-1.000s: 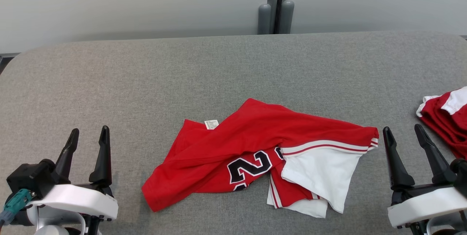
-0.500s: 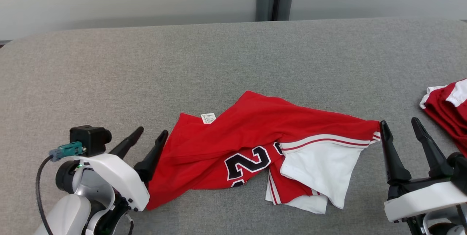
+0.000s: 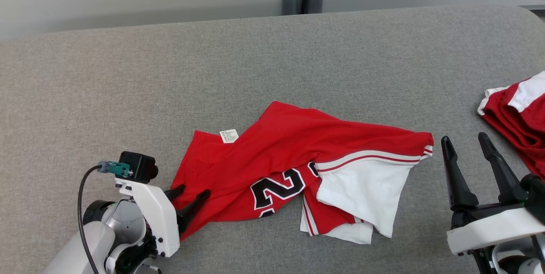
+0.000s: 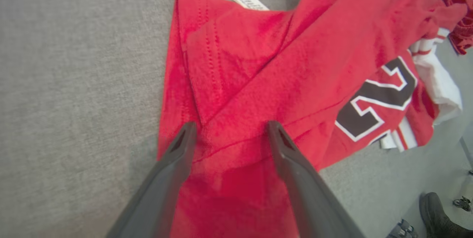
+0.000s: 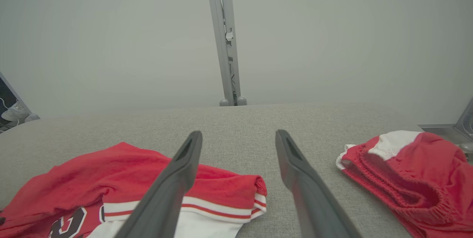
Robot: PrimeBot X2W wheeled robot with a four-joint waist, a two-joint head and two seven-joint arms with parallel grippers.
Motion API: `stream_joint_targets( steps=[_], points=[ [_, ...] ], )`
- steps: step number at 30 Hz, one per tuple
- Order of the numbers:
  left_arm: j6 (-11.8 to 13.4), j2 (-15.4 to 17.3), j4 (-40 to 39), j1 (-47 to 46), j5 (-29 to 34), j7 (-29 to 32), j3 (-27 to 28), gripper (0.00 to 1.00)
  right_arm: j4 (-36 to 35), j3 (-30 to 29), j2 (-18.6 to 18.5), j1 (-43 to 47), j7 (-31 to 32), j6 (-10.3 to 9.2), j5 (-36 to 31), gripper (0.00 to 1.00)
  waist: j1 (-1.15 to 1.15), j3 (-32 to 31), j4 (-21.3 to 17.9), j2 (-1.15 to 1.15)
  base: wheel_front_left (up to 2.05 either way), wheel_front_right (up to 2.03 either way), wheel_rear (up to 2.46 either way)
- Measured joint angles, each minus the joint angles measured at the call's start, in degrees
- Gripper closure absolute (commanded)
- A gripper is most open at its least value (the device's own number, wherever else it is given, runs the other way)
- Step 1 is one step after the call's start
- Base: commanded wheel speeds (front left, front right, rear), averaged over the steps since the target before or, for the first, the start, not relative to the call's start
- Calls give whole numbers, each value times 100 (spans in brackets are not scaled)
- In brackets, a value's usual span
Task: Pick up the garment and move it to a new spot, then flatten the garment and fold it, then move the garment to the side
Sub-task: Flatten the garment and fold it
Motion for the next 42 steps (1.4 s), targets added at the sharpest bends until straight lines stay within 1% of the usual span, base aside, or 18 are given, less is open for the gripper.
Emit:
stream_joint_targets(
  steps=[2,3,5,10,14,18,24,26,27,28,31,33,35,39,40,41,42],
  points=[
    [-25,20,15,-1,-68,105,-91,66,10,-4,-1,-3,-3,0,8,0,0,4,-10,0,0,0,0],
    [-52,65,8,-15,-104,187,-156,100,16,-13,-1,-3,-7,0,8,0,0,13,-10,0,0,0,0],
    [-68,116,-46,-32,-107,183,-213,100,21,-24,-1,-5,-22,0,10,0,0,26,-8,0,0,0,0],
    [-75,226,-255,-198,-16,-144,-192,100,37,-45,-1,-32,-54,0,44,0,0,46,21,0,0,0,0],
    [-44,310,-364,-366,269,-645,-65,100,56,-37,-1,-36,-60,0,58,0,0,44,19,0,0,0,0],
    [141,386,-402,-682,697,-1121,36,100,77,-34,0,-58,-64,0,87,0,0,41,3,0,0,0,0],
    [455,448,-428,-1318,1410,-1997,199,100,119,-29,0,-65,-88,0,100,0,0,3,-25,0,0,0,0],
    [690,467,-498,-1499,1907,-2481,137,100,121,-38,-1,-62,-98,0,110,0,0,3,-12,0,0,0,0],
    [1177,252,-660,-567,2203,-3027,-148,100,116,-45,1,-28,-105,0,152,0,0,20,6,0,0,0,0],
    [1239,182,-644,-360,2213,-3078,-232,100,111,-66,1,-26,-105,0,152,0,0,29,21,0,0,0,0],
    [1327,-19,-489,89,2201,-3219,-400,100,99,-62,-1,-25,-85,0,148,0,0,49,74,0,0,0,0],
    [1330,-157,-346,288,2176,-3297,-517,100,82,-66,0,-28,-52,0,131,0,0,61,109,0,0,0,0],
    [1312,-296,-199,398,2107,-3354,-586,100,67,-54,-1,-37,-1,0,89,0,0,63,144,0,0,0,0],
    [1299,-438,43,469,1973,-3441,-566,100,32,-55,0,-56,31,0,79,0,0,48,181,0,0,0,0],
    [1296,-482,76,474,1934,-3474,-535,95,31,-58,0,-55,34,0,79,0,0,38,191,0,0,0,0],
    [1296,-519,91,475,1886,-3493,-515,64,26,-60,0,-54,48,0,79,0,0,26,198,0,0,0,0],
    [1296,-544,89,482,1853,-3538,-483,0,24,-64,0,-52,49,0,79,0,0,13,204,0,0,0,0]
  ],
)
